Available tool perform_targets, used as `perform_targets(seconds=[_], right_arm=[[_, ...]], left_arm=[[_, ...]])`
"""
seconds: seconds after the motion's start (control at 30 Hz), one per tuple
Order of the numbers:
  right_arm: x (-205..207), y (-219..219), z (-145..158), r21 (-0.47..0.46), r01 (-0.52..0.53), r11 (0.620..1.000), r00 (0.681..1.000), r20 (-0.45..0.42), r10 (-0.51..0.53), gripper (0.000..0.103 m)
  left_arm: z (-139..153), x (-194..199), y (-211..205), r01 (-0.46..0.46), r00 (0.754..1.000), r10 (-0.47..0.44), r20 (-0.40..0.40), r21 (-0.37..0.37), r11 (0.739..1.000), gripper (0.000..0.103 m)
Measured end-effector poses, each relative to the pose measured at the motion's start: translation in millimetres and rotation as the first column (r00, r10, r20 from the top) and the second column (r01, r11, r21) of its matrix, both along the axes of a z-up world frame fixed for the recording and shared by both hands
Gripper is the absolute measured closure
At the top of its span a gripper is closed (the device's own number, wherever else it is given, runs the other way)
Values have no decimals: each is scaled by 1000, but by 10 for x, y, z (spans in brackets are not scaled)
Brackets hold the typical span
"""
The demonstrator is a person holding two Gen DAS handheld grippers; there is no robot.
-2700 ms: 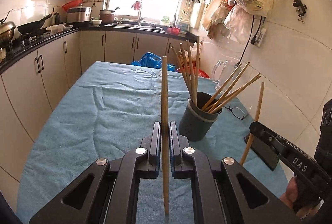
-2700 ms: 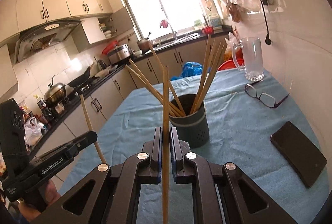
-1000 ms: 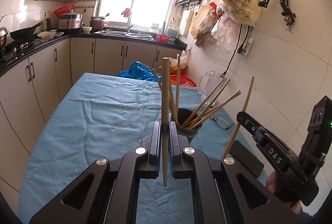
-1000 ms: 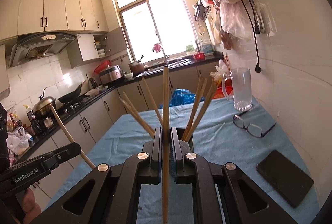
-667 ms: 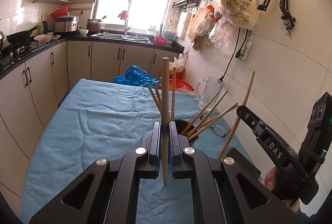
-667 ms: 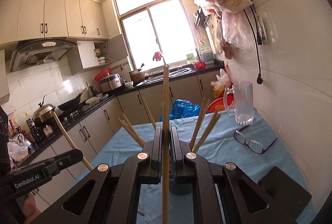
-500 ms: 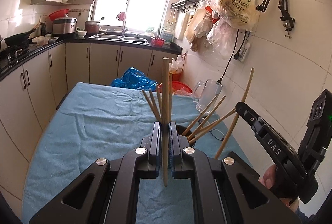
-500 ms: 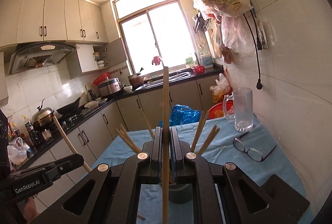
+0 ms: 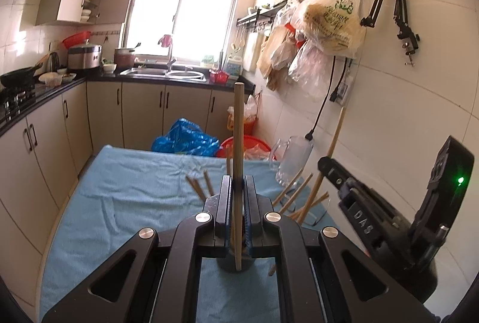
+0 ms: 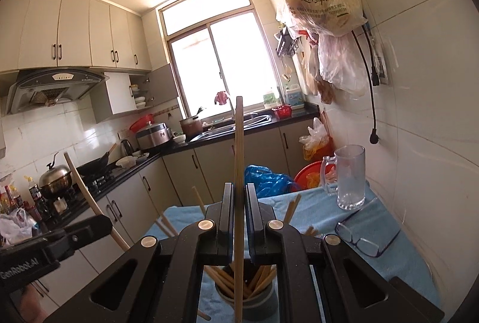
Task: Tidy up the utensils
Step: 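Lift both chopsticks upright and carry them over the black cup, then lower both chopsticks into the black cup among the others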
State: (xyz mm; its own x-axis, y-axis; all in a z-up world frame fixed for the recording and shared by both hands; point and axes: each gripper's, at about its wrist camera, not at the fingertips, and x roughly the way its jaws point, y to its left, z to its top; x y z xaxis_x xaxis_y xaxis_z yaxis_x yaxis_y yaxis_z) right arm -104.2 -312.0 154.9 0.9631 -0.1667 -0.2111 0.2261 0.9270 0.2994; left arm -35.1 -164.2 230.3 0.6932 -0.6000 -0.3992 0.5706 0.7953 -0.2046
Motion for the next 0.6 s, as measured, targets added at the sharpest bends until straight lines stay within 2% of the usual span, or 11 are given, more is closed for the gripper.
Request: perform_targets(seconds=[0.13, 0.27, 0.6], right_arm=[[96, -22, 77, -2, 21, 1000, 1000, 22, -21, 95], [233, -25, 130, -16, 56, 998, 998, 41, -56, 95], [532, -96, -104, -30, 82, 996, 996, -18, -82, 95]], left_arm=[[104, 86, -92, -2, 999, 2, 33, -20, 1000, 96], [107, 244, -203, -1, 999, 2, 32, -42, 999, 96], [-245, 489, -293, -10, 1000, 10, -17, -20, 1000, 96]])
